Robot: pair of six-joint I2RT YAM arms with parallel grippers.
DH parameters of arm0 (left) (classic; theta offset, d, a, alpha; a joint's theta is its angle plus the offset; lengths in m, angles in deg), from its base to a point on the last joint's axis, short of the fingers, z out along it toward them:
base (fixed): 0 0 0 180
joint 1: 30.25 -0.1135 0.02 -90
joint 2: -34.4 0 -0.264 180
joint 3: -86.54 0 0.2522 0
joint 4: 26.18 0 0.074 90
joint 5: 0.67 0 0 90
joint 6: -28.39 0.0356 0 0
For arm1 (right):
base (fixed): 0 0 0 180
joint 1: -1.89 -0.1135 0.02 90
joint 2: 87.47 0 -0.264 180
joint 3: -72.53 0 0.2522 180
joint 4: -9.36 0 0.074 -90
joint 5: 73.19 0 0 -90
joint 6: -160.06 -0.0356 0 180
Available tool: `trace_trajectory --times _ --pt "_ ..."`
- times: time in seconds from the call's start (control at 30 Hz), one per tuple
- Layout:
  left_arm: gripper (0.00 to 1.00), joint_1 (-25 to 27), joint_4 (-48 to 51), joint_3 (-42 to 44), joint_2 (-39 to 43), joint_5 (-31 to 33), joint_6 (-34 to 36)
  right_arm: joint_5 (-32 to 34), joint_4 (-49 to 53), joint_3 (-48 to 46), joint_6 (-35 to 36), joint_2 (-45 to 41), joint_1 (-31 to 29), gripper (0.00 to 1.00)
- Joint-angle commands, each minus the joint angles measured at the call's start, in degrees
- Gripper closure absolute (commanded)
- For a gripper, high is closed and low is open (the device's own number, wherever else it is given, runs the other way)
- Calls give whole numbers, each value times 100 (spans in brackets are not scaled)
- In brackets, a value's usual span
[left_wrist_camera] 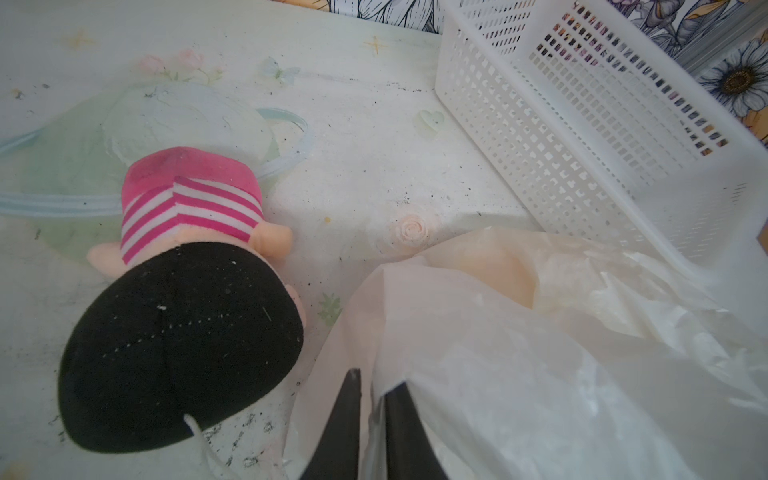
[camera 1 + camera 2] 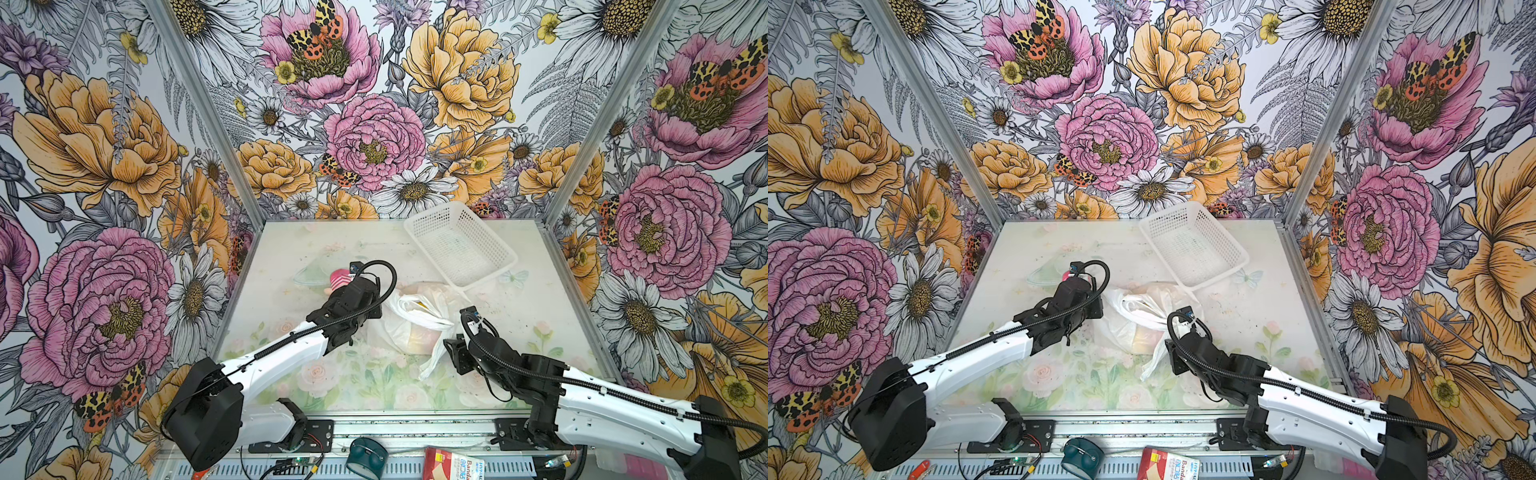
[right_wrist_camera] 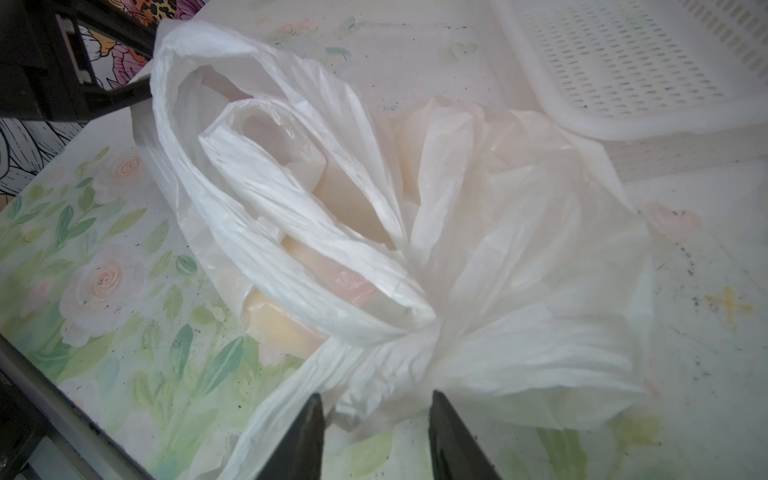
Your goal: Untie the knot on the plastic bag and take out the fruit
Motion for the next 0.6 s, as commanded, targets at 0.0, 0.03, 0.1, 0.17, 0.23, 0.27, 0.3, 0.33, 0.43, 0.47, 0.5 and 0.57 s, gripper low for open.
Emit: trace_trajectory --times 0.0,0.03,0.1,0.17,0.23,0.27,0.3,0.33,0.43,0.47,0.5,0.57 --pt "70 82 -53 -141 130 -42 46 127 -188 28 -92 -77 31 91" --pt "66 162 -70 -136 184 15 101 126 -184 28 -90 -130 51 96" --pt "53 411 -100 -123 353 262 264 110 -182 2 -93 -251 118 100" --pt "40 759 -165 -112 531 646 487 67 -182 -40 -100 -385 183 100" --pt "28 1187 -276 -74 695 1089 769 5 -181 -92 -108 -511 274 100" --pt "23 1418 -354 -61 762 1331 949 -52 -175 -119 -99 -572 327 100" --pt "19 1652 -427 -55 815 1557 1115 -119 -171 -136 -93 -626 377 100" --pt "16 1839 -468 -64 827 1748 1249 -169 -173 -147 -61 -676 409 100" --pt "6 2261 -538 -159 751 2207 1588 -241 -66 -149 13 -854 522 100" --pt "2 2325 -570 -194 677 2166 1724 -246 -6 -152 45 -916 574 100" --pt "1 2362 -560 -258 576 2065 1837 -262 15 -148 45 -974 619 100" --pt "1 2475 -437 -499 291 2048 1941 -345 23 -182 37 -1076 699 100"
